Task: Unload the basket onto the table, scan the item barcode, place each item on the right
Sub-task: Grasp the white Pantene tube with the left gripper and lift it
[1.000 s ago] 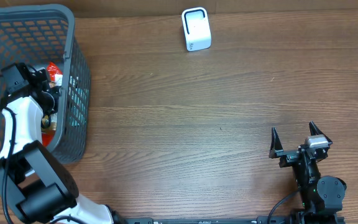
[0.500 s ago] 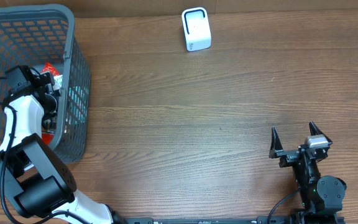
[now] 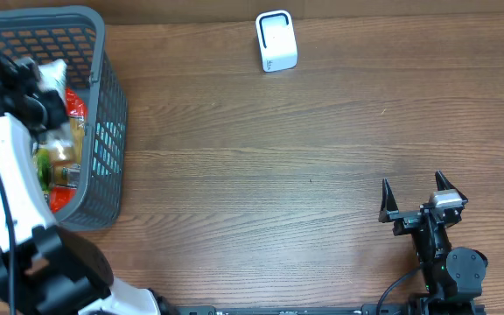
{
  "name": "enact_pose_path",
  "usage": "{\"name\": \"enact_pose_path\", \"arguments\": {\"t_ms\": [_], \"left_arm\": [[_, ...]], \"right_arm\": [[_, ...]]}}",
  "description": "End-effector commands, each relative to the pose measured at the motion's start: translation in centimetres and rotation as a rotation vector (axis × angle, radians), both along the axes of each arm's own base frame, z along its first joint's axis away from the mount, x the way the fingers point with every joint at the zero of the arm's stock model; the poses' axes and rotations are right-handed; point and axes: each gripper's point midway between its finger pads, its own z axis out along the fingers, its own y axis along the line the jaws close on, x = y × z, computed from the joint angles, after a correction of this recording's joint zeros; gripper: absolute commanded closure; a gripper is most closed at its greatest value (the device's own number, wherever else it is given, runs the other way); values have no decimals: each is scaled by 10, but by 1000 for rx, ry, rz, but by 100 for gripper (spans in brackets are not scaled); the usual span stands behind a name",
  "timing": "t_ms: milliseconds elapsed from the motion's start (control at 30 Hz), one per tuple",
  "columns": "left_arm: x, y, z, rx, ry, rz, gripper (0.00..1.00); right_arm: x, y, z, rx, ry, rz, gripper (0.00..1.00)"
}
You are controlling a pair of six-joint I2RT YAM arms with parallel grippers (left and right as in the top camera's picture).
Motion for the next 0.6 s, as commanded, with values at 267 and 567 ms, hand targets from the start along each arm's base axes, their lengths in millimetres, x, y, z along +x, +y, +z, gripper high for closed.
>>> {"name": "enact_pose_path", "arguments": {"t_ms": [267, 567], "left_arm": [[-38, -55, 168, 28, -337, -37, 96], [-59, -166, 187, -56, -356, -311, 96]], "right_arm": [[0, -1, -3, -1, 0, -6, 0], [0, -1, -3, -1, 0, -6, 0]]}}
